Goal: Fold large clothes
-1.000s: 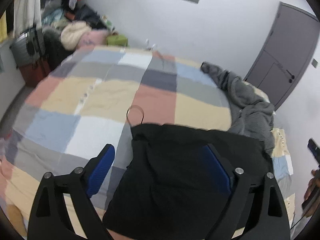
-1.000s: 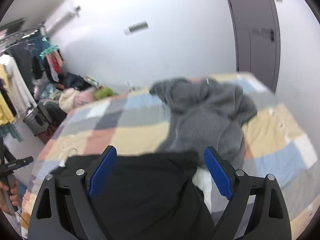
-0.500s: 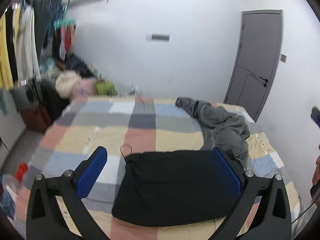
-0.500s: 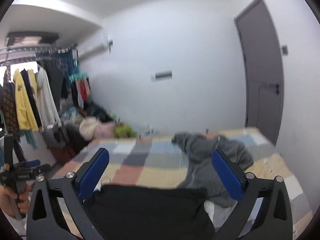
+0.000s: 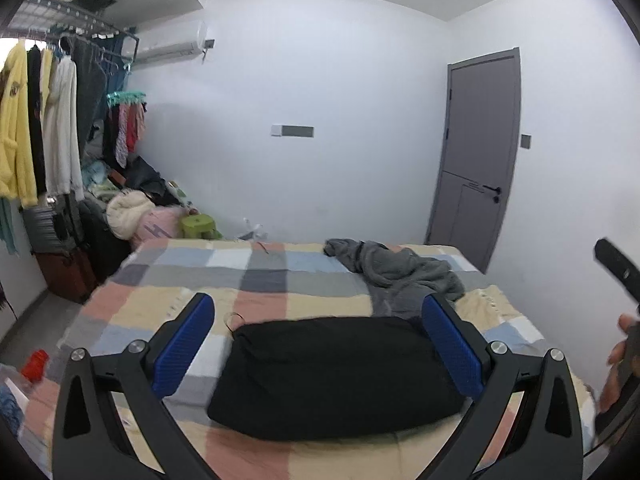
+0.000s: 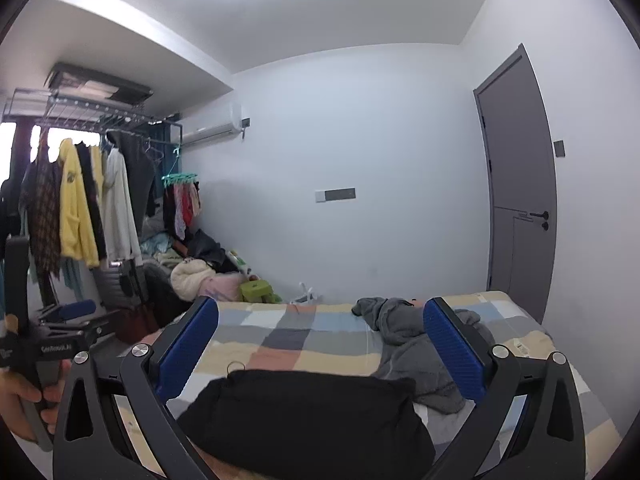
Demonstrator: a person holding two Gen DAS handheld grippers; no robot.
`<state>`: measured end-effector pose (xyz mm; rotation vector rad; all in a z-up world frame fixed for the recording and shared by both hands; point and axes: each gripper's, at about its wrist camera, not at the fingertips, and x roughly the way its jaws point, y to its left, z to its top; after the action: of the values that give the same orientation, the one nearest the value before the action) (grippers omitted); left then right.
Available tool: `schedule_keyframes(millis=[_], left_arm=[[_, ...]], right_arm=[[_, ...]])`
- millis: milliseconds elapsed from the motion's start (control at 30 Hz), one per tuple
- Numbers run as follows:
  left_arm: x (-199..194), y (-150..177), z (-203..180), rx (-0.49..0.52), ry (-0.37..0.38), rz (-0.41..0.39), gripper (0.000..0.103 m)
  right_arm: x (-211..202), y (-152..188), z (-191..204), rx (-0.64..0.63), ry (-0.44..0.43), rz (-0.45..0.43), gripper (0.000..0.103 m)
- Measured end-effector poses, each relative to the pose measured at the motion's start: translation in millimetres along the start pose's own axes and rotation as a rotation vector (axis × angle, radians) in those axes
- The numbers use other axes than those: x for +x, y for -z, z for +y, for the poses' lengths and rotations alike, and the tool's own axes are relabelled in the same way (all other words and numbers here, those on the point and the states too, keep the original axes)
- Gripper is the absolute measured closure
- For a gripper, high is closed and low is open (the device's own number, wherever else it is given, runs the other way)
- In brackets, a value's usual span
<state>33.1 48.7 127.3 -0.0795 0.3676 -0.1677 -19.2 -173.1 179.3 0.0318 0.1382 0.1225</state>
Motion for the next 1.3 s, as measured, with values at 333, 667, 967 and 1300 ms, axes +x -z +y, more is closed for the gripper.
schedule_keyframes(millis=[333,667,967,1300], left_arm=[[-27,47,-26,0.045,0.011,0.016,0.0],[-21,84,-27,0.038,0.02,0.076,0.0],[-19,112,-24,0.02,0.021,0.094,0.0],[-3,135,-19,-0.002,-0.006,0.117,0.0]], right_arm=[[-19,58,35,0.006,-0.027,0.11,0.0],[-16,103,46,-0.003,0.026,0.204,0.0],[-21,133,44,-0.007,0.042,0.228,0.0],[-10,156,36,0.026,0.025,0.245,0.0]])
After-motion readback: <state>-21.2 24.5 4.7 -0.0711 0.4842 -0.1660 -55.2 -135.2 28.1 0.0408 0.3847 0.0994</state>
